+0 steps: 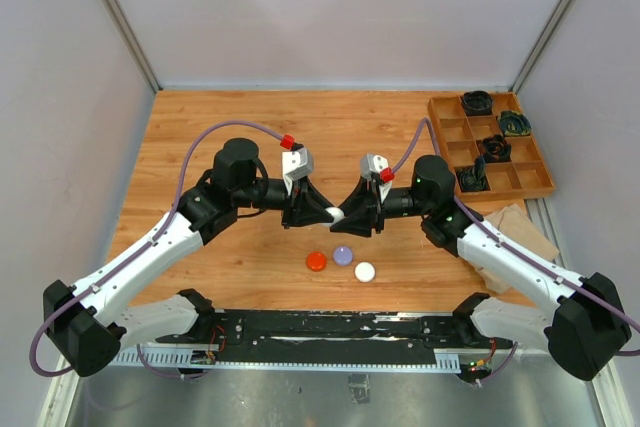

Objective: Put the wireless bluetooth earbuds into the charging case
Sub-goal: Open the charging case.

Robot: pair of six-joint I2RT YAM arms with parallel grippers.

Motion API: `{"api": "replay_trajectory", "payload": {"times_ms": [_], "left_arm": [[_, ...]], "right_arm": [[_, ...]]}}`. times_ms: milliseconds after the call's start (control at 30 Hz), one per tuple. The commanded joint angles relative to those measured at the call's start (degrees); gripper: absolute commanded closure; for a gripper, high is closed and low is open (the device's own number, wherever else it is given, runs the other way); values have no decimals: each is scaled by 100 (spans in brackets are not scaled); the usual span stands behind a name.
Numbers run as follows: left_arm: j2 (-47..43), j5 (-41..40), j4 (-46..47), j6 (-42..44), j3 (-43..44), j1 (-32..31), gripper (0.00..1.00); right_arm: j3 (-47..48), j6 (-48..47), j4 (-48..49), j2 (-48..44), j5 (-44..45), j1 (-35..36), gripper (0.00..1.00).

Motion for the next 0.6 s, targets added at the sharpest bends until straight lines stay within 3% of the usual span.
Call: {"api": "replay_trajectory", "payload": {"times_ms": [0, 200, 433, 567], "left_arm": [[-106, 27, 202, -9, 121, 20, 100], [-191, -29, 247, -58, 28, 20, 98], [-416, -466, 393, -171, -269, 20, 62], [-502, -649, 477, -290, -426, 20, 49]], "right_arm": [[23, -3, 78, -20, -90, -151, 66], [1, -9, 73, -30, -63, -147, 76], [20, 67, 139, -163, -33, -147, 88], [10, 134, 200, -213, 0, -150, 89]]}}
